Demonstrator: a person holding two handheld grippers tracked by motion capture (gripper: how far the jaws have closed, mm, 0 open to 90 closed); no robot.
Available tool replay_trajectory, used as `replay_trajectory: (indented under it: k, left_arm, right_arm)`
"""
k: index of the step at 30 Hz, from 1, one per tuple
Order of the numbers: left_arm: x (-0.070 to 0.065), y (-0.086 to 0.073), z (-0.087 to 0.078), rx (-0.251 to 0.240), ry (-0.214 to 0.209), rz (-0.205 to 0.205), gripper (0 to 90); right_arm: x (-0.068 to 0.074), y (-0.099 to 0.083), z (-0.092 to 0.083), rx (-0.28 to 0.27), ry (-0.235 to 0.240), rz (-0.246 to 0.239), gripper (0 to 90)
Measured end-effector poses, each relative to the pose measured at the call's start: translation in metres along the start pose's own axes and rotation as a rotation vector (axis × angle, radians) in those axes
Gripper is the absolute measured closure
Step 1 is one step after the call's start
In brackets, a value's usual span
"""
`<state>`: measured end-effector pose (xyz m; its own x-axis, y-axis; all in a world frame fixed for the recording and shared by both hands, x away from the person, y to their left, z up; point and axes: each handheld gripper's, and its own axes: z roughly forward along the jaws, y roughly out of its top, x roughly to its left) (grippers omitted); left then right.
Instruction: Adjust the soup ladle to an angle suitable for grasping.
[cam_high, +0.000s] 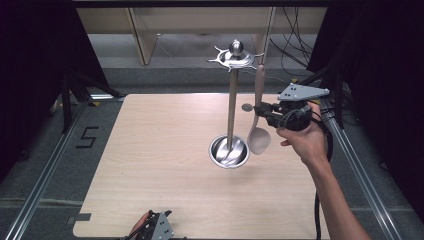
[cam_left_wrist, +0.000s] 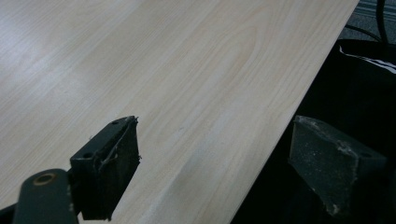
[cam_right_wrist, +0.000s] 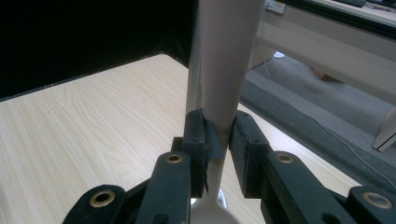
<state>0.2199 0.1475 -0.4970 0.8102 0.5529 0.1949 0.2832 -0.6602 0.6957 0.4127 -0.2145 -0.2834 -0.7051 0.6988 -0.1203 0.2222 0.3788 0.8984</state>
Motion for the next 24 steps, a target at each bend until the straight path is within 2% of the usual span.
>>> replay_trajectory:
  k: [1, 3, 4, 5, 6, 11, 14, 15, 16, 19, 21, 22, 24]
  left_arm:
    - [0.0, 0.0, 0.0, -0.005, -0.002, -0.004, 15.2]
    - [-0.001, 0.0, 0.0, -0.004, -0.003, -0.004, 15.2]
    - [-0.001, 0.0, 0.0, -0.007, -0.008, -0.007, 15.2]
    - [-0.001, 0.0, 0.0, -0.009, -0.01, -0.007, 15.2]
    - [-0.001, 0.0, 0.0, -0.01, -0.009, -0.008, 15.2]
    - [-0.001, 0.0, 0.0, -0.009, -0.007, -0.007, 15.2]
    - [-0.002, 0.0, 0.0, -0.012, -0.003, -0.009, 15.2]
    - [-0.002, 0.0, 0.0, -0.013, -0.003, -0.008, 15.2]
    - [-0.001, 0.0, 0.0, -0.005, 0.001, -0.002, 15.1]
    - [-0.001, 0.0, 0.0, -0.012, -0.003, -0.006, 15.2]
    - [-0.001, 0.0, 0.0, -0.013, -0.003, -0.008, 15.1]
    - [-0.001, 0.0, 0.0, -0.003, 0.003, 0.001, 15.2]
    - [-0.001, 0.0, 0.0, -0.009, -0.002, -0.005, 15.1]
  right_arm:
    - [0.001, 0.0, 0.0, 0.027, 0.006, 0.018, 77.4]
    - [0.0, 0.0, 0.002, 0.006, -0.008, 0.004, 77.4]
    - [0.001, 0.0, 0.003, 0.016, -0.004, 0.017, 77.4]
    - [-0.001, 0.0, 0.002, 0.024, 0.002, 0.009, 77.4]
    - [0.0, 0.0, 0.002, 0.032, 0.007, 0.027, 77.4]
    - [-0.001, 0.001, 0.005, 0.032, 0.006, 0.014, 77.4]
    - [0.001, 0.001, 0.006, 0.035, 0.013, 0.026, 77.4]
    - [0.004, 0.0, 0.008, 0.034, 0.013, 0.046, 77.4]
    - [0.002, 0.001, 0.009, 0.026, 0.009, 0.023, 77.4]
    - [0.001, 0.0, 0.012, 0.018, 0.007, 0.019, 77.3]
    - [0.002, 0.001, 0.012, 0.04, 0.027, 0.036, 77.3]
    - [0.002, 0.001, 0.013, 0.035, 0.027, 0.031, 77.3]
    - [0.003, 0.001, 0.014, 0.035, 0.031, 0.041, 77.2]
